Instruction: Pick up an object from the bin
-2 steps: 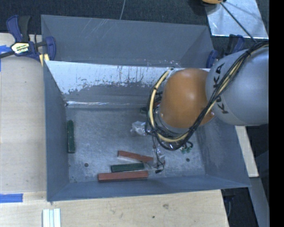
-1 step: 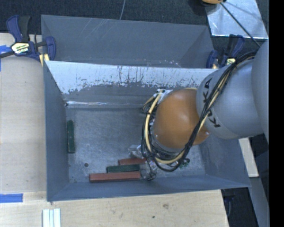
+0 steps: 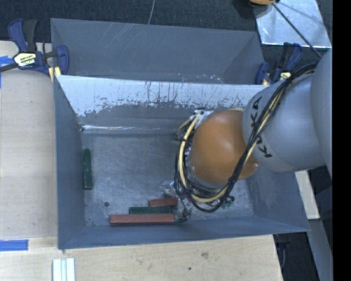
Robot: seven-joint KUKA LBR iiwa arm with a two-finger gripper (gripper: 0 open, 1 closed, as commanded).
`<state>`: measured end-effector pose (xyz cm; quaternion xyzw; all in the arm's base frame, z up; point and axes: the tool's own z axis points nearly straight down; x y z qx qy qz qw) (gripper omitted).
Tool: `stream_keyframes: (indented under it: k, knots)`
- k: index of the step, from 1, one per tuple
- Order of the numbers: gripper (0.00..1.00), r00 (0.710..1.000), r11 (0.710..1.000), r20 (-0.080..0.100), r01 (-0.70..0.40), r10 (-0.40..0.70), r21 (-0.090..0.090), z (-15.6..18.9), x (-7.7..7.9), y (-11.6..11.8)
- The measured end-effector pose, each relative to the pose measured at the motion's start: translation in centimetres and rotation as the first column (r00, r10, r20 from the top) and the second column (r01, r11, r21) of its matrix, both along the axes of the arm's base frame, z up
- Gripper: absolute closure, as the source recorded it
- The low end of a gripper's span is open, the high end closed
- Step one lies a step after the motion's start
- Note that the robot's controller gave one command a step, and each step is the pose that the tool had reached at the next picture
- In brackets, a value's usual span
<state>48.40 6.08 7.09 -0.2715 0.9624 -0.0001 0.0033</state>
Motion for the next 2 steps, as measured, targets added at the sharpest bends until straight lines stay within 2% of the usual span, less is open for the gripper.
stream_keyframes:
  k: [1,2]
  knots:
    - [1.00,1.000,1.000,0.000,0.000,0.000,0.000,0.0,0.0,0.0]
    - [1.00,1.000,1.000,-0.005,-0.026,0.026,-0.001,13.7,3.2,3.2]
